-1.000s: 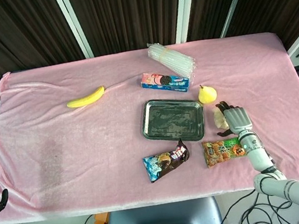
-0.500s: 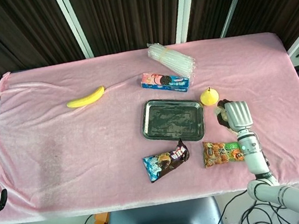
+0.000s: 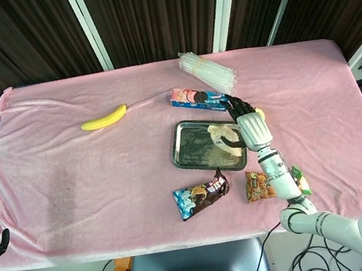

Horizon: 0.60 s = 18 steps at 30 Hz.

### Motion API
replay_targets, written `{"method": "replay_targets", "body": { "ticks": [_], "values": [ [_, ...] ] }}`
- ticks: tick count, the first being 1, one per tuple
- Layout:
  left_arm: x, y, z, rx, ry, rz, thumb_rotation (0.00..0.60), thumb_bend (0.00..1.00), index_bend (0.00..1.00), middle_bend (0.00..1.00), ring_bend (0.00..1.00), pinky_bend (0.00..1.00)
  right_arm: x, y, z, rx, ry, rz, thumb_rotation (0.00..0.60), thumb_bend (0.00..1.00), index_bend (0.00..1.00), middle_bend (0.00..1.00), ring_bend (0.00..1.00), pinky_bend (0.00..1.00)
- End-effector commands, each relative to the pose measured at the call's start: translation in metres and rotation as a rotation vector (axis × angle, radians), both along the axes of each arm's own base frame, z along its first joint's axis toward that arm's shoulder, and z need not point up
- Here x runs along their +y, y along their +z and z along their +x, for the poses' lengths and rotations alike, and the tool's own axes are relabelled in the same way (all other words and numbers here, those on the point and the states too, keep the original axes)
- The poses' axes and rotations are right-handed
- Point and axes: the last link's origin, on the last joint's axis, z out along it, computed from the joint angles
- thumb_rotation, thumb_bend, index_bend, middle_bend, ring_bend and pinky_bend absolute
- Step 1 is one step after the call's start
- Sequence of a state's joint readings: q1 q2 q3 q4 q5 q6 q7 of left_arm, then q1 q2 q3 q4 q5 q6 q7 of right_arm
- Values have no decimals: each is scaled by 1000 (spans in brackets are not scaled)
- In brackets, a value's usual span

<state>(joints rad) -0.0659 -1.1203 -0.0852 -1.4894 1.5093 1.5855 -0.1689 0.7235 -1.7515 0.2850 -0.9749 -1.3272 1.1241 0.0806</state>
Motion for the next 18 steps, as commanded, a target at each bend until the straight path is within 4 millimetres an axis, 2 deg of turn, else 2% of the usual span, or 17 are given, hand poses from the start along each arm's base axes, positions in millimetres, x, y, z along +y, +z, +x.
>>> {"method": "replay_targets", "body": {
  "ticks": [1,4,8,12,15,17,18],
  "values": [
    [0,0,0,1,-2,-2,600,413,118,88,66,344,10,19,-2,23,65,-44,600,176,0,0,0,68],
    [0,-1,1,6,-7,-6,600,413,118,88,66,345,25,51,-19,23,62,-108,600,176,0,0,0,65],
    [2,-4,2,11,-4,-15,600,414,118,88,66,344,61,96,-52,14,-42,-144,600,176,0,0,0,77],
    [2,-4,2,12,-5,-16,600,413,118,88,66,345,69,104,-60,2,-74,-147,600,176,0,0,0,93],
    [4,-7,4,23,-7,-25,600,413,118,88,66,345,97,122,-94,7,-200,-152,600,176,0,0,0,105],
    [5,-9,4,34,-5,-34,600,413,118,88,66,345,117,125,-126,50,-315,-132,600,176,0,0,0,106],
    [5,-10,5,35,-4,-35,600,413,118,88,66,345,119,124,-130,58,-331,-125,600,176,0,0,0,107]
  ]
}}
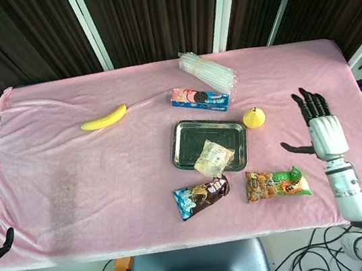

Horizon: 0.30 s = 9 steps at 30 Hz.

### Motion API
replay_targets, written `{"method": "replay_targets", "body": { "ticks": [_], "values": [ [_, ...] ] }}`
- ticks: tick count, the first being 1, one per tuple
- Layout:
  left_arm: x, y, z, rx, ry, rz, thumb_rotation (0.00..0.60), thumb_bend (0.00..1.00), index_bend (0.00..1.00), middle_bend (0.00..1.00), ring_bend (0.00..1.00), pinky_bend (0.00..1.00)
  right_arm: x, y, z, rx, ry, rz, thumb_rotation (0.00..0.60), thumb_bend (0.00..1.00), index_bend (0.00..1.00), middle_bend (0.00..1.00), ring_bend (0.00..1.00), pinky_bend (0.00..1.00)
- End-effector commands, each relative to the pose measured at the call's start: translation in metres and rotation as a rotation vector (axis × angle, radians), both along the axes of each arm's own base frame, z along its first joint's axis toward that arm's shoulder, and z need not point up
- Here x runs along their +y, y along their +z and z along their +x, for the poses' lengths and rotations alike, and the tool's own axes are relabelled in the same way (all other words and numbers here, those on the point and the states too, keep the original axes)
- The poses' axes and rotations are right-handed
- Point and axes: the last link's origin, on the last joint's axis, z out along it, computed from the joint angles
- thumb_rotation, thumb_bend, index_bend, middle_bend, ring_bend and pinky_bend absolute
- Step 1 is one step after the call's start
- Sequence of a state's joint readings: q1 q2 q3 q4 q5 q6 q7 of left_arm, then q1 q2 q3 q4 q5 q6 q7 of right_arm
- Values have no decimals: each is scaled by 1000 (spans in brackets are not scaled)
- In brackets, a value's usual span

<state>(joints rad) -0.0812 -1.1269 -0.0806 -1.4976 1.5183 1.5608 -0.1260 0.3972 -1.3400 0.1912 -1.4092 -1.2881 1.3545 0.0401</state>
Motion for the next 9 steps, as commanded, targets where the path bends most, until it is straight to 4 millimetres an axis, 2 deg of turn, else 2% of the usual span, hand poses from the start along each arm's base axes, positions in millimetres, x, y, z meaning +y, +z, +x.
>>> {"method": "replay_targets", "body": {
  "ticks": [1,9],
  "values": [
    [1,-3,1,6,2,-7,600,413,118,88,66,344,28,4,-39,26,-158,26,600,176,0,0,0,107],
    [0,-4,2,16,-1,-6,600,414,118,88,66,344,19,2,-42,48,-202,61,600,176,0,0,0,110]
  ]
}}
